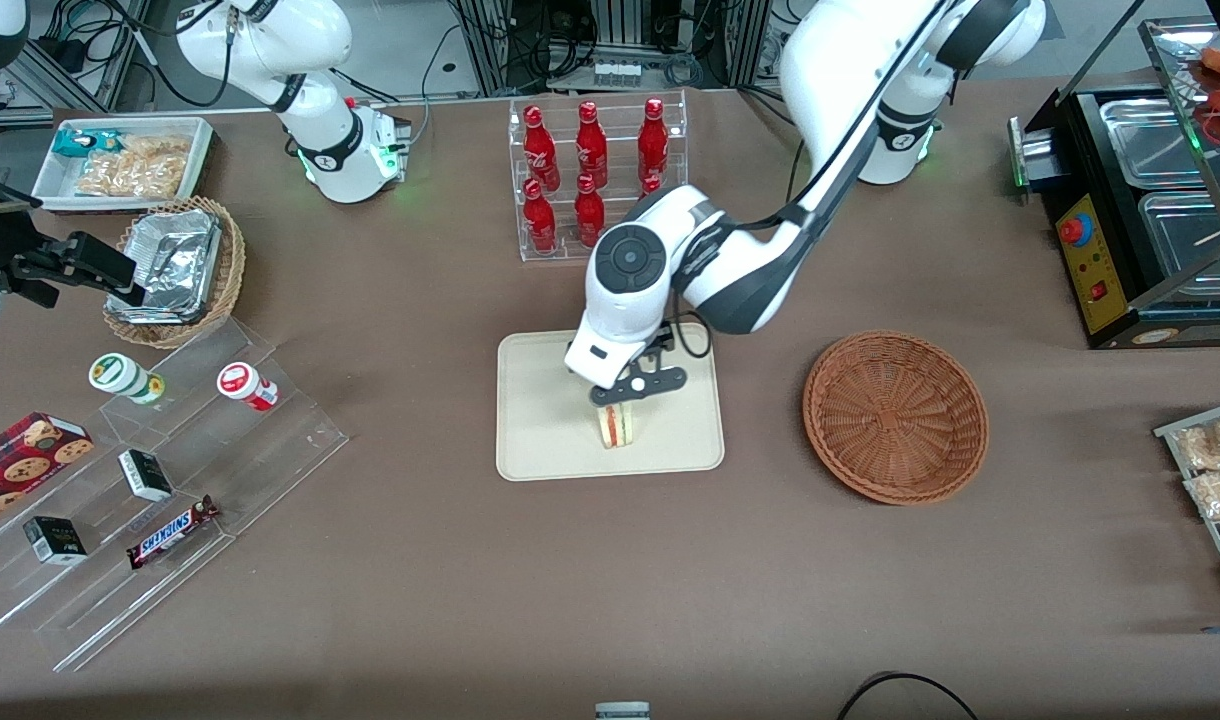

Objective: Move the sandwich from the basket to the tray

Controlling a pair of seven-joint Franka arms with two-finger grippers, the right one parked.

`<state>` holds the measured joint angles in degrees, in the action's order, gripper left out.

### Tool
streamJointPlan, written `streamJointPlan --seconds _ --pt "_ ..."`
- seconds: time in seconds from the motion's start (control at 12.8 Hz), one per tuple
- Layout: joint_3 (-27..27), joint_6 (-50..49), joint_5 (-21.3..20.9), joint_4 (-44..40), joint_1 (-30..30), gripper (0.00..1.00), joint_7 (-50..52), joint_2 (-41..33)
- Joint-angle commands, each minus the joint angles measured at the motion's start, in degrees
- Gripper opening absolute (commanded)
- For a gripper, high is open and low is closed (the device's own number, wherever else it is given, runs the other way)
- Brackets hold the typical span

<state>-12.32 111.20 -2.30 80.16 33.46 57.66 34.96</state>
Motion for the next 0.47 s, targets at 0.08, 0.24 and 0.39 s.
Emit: streamJointPlan --seconds 0.08,0.24,0.39 --pt "4.0 -8.8 -0.4 3.0 -3.0 1.0 -8.6 -4.5" --pt "7.2 -13.3 -0.6 4.5 -4.3 1.0 -9.2 -7.2" --pt "10.7 -13.2 -0.6 8.4 -5.0 1.0 -14.6 -10.4"
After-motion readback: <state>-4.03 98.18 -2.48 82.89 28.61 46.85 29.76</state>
